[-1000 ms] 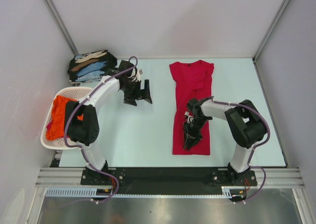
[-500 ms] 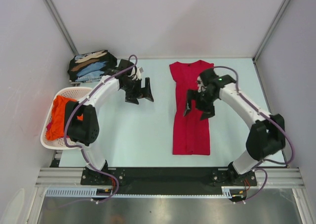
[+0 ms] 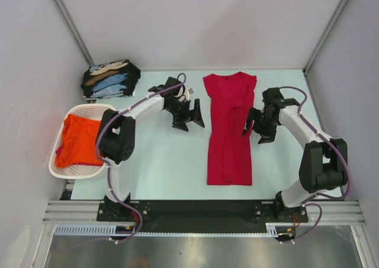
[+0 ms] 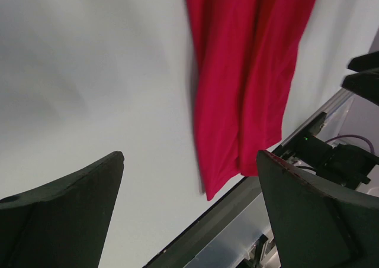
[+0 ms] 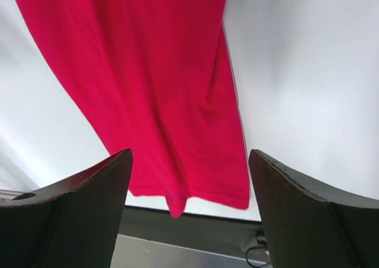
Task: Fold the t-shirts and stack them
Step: Grab the bottom of the folded rectangular tshirt with both arms
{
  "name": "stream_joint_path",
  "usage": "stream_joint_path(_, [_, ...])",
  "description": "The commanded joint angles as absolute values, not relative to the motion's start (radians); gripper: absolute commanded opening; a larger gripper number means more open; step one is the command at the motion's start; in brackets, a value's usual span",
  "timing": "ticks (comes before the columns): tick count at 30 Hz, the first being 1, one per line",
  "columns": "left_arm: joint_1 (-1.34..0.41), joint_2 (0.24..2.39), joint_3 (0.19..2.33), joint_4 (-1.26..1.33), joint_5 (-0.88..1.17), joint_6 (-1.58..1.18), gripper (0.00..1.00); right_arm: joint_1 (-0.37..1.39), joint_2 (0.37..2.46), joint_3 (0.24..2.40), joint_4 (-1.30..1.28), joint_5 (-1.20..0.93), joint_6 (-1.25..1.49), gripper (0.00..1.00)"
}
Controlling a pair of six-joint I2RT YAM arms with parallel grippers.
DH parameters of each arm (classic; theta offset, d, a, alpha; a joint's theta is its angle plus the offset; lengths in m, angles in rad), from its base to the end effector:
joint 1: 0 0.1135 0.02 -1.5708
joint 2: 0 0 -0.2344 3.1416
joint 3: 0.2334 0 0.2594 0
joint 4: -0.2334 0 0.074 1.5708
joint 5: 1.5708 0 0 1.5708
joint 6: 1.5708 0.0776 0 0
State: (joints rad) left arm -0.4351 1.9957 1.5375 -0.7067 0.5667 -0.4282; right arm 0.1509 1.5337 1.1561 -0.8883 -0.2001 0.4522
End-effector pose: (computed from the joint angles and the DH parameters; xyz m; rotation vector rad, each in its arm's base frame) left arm 0.3675 -0.2167 0.1411 0.1803 2.8439 -0.9972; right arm 0.3072 0.0623 0.1673 0.3886 2.8561 0.4078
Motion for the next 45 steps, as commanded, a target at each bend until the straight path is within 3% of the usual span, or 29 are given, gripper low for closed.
stream_joint_path(1, [-0.469, 2.009, 1.65, -0.644, 0.66, -0.468, 1.0, 0.146, 1.594, 1.224, -0.782, -0.239, 0.465, 0.83])
stream_joint_path(8, [-0.512, 2.059, 1.689, -0.621, 0.65, -0.508, 1.0, 0.141, 1.692, 1.256, -0.649, -0.262, 0.453, 0.77])
stream_joint_path(9, [-0.511, 2.063, 1.693, -0.617, 0.652, -0.515, 1.0, 0.141, 1.715, 1.297, -0.634, -0.264, 0.448, 0.69])
stream_joint_path(10, [-0.512, 2.065, 1.697, -0.614, 0.649, -0.526, 1.0, 0.141, 1.735, 1.314, -0.621, -0.27, 0.443, 0.53])
stream_joint_path(11, [-0.511, 2.063, 1.706, -0.611, 0.647, -0.528, 1.0, 0.141, 1.777, 1.331, -0.603, -0.27, 0.448, 0.01])
stream_joint_path(27, [-0.5, 1.967, 1.609, -0.641, 0.594, -0.511, 1.0, 0.179, 2.216, 1.661, -0.54, -0.233, 0.449, 0.0])
stream_joint_path(39, [-0.488, 1.931, 1.572, -0.667, 0.574, -0.503, 1.0, 0.265, 2.381, 1.963, -0.635, -0.265, 0.428, 0.0])
stream_joint_path(42, [-0.486, 1.928, 1.571, -0.675, 0.569, -0.496, 1.0, 0.262, 2.39, 1.951, -0.709, -0.256, 0.426, 0.0])
stream_joint_path(45, [-0.483, 1.905, 1.525, -0.675, 0.566, -0.482, 1.0, 0.246, 2.251, 1.822, -0.727, -0.157, 0.405, 0.02])
